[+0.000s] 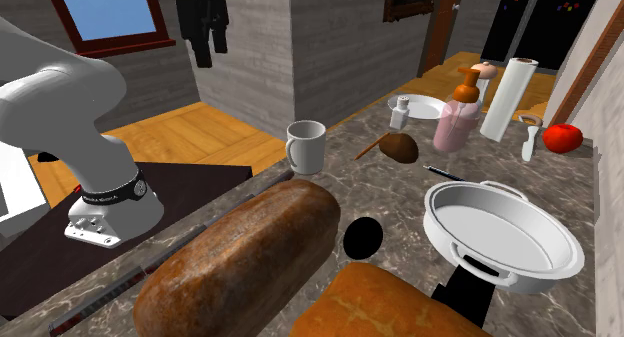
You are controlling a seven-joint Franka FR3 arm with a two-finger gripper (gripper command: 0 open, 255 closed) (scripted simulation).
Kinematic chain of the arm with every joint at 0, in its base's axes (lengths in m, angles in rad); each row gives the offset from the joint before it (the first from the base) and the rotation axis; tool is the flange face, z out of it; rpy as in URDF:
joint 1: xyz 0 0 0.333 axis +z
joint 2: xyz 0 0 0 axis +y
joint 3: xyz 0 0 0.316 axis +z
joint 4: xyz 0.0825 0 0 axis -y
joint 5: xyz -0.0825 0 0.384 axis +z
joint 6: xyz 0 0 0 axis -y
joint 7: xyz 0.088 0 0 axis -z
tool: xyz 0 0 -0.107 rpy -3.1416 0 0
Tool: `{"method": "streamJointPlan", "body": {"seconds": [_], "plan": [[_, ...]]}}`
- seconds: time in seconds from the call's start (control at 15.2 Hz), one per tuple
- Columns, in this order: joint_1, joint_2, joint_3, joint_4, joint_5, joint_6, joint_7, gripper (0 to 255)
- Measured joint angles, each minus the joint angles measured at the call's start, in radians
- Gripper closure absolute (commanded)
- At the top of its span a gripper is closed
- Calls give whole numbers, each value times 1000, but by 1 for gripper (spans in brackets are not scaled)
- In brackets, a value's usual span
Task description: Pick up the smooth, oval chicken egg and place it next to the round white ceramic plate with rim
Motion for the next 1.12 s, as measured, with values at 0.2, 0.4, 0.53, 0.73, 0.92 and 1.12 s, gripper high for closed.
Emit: {"method": "streamJointPlan", "body": {"seconds": [0.2, 0.4, 0.53, 0.73, 0.92, 1.12], "plan": [[-3, 15, -24, -16, -11, 37, -33, 0], [-9, 68, -80, -32, -33, 120, -112, 0], [-9, 120, -115, -32, -41, 183, -164, 0], [-11, 198, -174, -35, -51, 278, -252, 0], [-7, 286, -230, -16, -45, 360, -341, 0], [5, 389, -280, 16, -21, 439, -430, 0]]}}
